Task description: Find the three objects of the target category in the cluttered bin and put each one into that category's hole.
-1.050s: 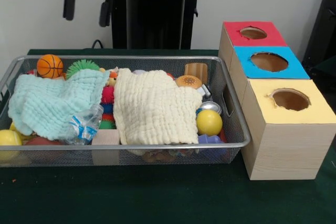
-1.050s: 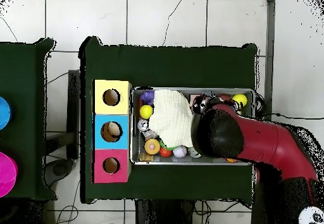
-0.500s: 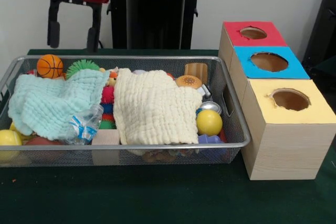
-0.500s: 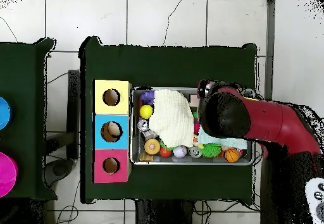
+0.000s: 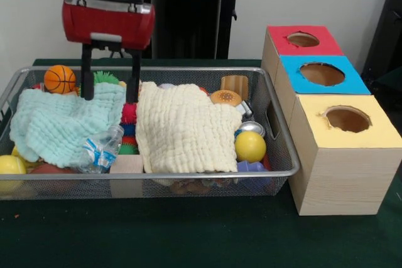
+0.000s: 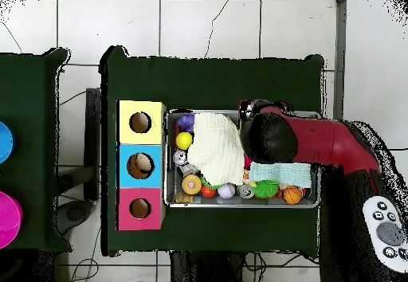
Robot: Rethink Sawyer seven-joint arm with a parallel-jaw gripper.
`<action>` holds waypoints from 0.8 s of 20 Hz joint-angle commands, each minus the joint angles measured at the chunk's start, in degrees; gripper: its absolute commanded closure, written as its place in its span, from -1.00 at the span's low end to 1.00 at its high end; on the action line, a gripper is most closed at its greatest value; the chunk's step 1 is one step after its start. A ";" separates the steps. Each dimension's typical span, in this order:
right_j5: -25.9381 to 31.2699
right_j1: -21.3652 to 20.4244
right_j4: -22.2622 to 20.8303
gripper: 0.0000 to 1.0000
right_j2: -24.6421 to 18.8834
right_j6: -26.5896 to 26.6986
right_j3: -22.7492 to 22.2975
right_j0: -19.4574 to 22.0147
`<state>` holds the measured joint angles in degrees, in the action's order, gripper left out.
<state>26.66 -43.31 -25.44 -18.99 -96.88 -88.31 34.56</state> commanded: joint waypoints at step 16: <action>-3.59 8.46 -10.38 -1.00 4.78 -1.60 5.66 -4.36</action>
<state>24.84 -38.37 -32.27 -16.02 -96.88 -85.06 30.54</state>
